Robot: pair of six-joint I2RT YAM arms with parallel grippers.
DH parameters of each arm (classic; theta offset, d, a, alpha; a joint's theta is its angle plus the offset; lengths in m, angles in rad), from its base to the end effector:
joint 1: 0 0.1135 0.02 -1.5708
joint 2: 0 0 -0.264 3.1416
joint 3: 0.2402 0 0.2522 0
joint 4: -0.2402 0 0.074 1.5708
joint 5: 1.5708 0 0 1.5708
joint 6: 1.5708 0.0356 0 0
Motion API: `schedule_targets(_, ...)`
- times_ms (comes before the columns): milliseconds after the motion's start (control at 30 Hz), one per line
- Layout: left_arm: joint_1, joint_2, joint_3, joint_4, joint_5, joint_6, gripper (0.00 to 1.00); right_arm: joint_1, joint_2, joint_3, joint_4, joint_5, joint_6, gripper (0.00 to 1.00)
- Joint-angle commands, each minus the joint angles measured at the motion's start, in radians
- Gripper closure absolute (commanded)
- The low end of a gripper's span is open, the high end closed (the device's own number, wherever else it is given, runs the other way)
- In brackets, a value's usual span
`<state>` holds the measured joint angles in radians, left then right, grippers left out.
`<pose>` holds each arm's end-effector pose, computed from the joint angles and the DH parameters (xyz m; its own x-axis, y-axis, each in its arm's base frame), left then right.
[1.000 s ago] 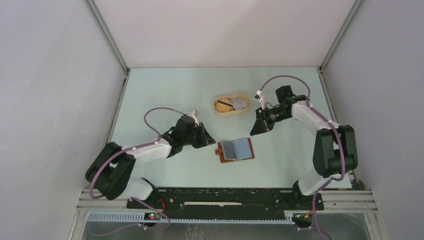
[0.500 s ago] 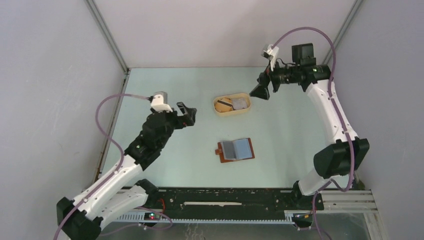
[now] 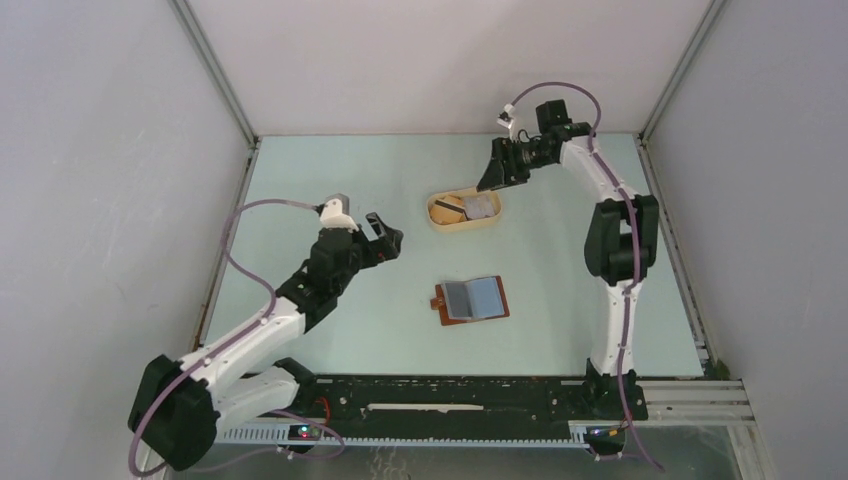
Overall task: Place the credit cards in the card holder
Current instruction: Turn over the card slot in the card holder, then pick up the credit card from the storage box.
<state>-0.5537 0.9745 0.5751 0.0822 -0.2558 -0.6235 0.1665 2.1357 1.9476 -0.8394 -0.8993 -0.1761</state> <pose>0.1951 -0.1100 0.2581 -0.3930 -0.4211 -0.8174 0.0921 0.8665 -0.4907 0.4519 0.1042 0.2673 -0.7431 -0.2354 -0.6264 -0.6424 0.5132 0.5692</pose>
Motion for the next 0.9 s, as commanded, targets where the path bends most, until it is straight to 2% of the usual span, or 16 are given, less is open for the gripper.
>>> schedule_targets(0,0.005,0.073,-0.027,0.125,0.073,-0.144,0.00,0.008,0.098,0.144,0.011,0.006,0.163,0.31)
schedule_targets(167,0.005,0.127,-0.009,0.104,0.111,-0.184,0.01,0.018,0.242,0.250,-0.021,0.003,0.199,0.42)
schedule_targets(267,0.005,0.140,-0.025,0.106,0.115,-0.217,0.01,0.026,0.282,0.274,-0.003,0.000,0.224,0.45)
schedule_targets(867,0.005,0.226,0.000,0.124,0.156,-0.224,0.01,0.076,0.322,0.215,-0.017,0.034,0.199,0.52)
